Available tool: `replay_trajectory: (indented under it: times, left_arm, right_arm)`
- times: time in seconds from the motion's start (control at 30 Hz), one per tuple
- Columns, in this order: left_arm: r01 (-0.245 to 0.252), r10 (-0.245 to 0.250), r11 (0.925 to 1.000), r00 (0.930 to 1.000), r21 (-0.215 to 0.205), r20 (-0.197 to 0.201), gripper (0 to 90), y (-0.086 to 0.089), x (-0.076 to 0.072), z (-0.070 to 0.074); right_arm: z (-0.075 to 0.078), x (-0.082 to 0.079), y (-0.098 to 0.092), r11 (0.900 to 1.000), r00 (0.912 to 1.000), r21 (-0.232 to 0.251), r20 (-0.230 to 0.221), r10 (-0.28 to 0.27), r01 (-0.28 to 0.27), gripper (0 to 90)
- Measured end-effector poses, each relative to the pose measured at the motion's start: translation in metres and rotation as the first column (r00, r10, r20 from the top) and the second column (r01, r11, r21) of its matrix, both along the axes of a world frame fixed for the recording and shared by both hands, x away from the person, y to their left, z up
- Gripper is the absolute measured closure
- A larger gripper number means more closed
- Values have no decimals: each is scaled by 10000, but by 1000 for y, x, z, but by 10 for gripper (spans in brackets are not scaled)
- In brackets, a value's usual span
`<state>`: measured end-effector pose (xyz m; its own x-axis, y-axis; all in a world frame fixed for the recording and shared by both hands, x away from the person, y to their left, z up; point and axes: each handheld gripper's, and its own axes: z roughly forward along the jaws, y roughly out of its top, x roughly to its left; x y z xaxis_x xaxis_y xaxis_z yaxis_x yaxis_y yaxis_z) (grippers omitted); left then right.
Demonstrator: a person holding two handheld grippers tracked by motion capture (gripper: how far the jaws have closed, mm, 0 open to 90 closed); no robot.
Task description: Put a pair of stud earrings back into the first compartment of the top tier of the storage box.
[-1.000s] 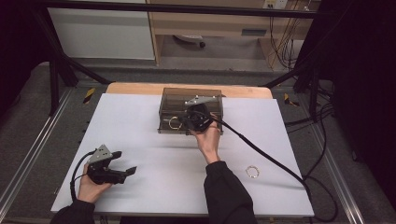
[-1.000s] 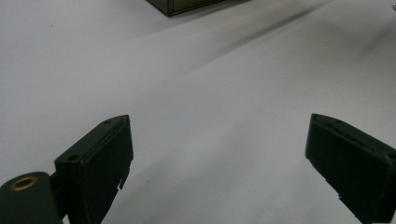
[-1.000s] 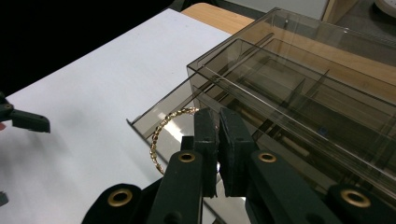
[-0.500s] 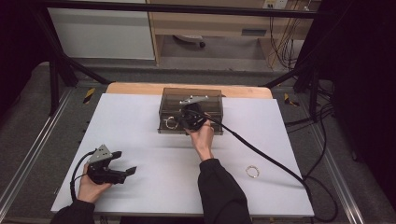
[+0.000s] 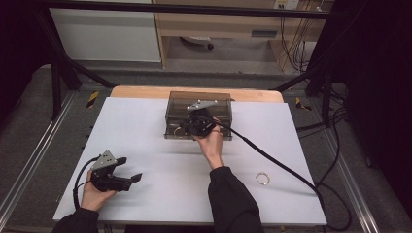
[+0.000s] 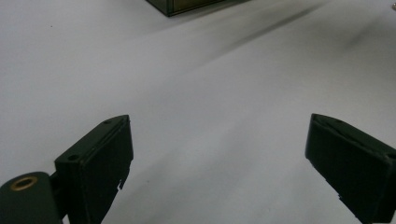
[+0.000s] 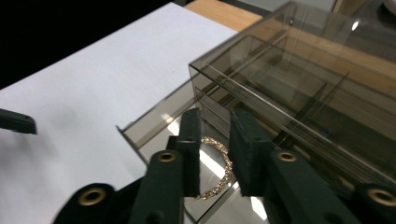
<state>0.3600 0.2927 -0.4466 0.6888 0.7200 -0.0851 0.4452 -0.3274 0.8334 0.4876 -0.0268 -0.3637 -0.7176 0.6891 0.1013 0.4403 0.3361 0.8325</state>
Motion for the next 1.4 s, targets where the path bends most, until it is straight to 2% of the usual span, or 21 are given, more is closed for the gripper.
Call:
replay_trajectory:
  times: [0.03, 0.07, 0.1, 0.13, 0.17, 0.2, 0.23, 0.3, 0.33, 0.37, 0.43, 0.47, 0.53, 0.67, 0.8, 0.87, 1.03, 1.4]
  left_arm:
    - [0, 0, 10000, 10000, 0, 0, 72, 0, 0, 0]
    - [-3, 3, 10000, 10000, 1, -5, 72, 0, 0, 0]
    - [-3, 3, 10000, 10000, 1, -5, 72, 0, 0, 0]
    - [-3, 3, 10000, 10000, 6, -11, 72, 0, 0, 0]
    - [-3, 3, 10000, 10000, 6, -11, 72, 0, 0, 0]
    - [-8, 8, 10000, 10000, 11, -13, 72, 0, 0, 0]
    - [-7, 7, 10000, 10000, 16, -15, 72, 0, 0, 0]
    - [-11, 11, 10000, 10000, 24, -17, 72, 0, 0, 0]
    - [-14, 14, 10000, 10000, 21, -21, 72, 0, 0, 0]
    - [-14, 14, 10000, 10000, 15, -21, 72, 0, 0, 0]
    - [-9, 9, 10000, 10000, 27, -15, 71, 0, 0, 0]
    - [-8, 8, 10000, 10000, 29, -14, 72, 0, 0, 0]
    - [-12, 12, 10000, 10000, 33, -22, 72, 0, 0, 0]
    - [-5, 5, 10000, 10000, 44, -28, 72, -1, 0, 0]
    - [5, -4, 10000, 10000, 52, -27, 72, -1, 0, 0]
    - [8, -7, 10000, 10000, 59, -29, 72, -1, 0, 0]
    - [-9, 10, 10000, 10000, 70, -37, 72, -1, 0, -1]
    - [-3, 4, 9999, 10000, 128, -52, 72, -2, 1, -1]
  right_arm:
    - [0, 0, 0, 10000, 10000, 0, 0, 0, 0, 709]
    - [7, -6, -4, 9998, 9999, 97, 84, 150, -151, 646]
    - [7, -6, -4, 9998, 9999, 97, 84, 150, -151, 646]
    - [12, -11, -7, 9995, 9994, 168, 230, 260, -264, 571]
    - [12, -11, -7, 9995, 9994, 168, 230, 260, -264, 571]
    - [18, -17, -14, 9994, 9988, 201, 388, 289, -297, 502]
    - [18, -17, -14, 9994, 9988, 201, 388, 289, -297, 502]
    - [22, -22, -20, 9991, 9989, 279, 338, 321, -330, 441]
    - [25, -27, -28, 9993, 9991, 277, 347, 245, -255, 345]
    - [25, -27, -28, 9993, 9991, 277, 347, 245, -255, 345]
    - [28, -33, -36, 9995, 9991, 287, 405, 100, -111, 281]
    - [29, -38, -45, 9991, 9994, 407, 346, 58, -72, 207]
    - [29, -40, -48, 9990, 9994, 441, 332, 33, -48, 177]
    - [31, -52, -70, 9989, 9995, 459, 317, -16, 2, 69]
    - [31, -59, -84, 9987, 9993, 517, 366, -55, 36, 43]
    - [29, -67, -99, 9980, 9991, 629, 416, -119, 93, 24]
    - [24, -76, -115, 9986, 9991, 514, 390, -175, 154, 13]
    - [-8, -96, -169, 9969, 9980, 486, 67, -624, 620, 8]
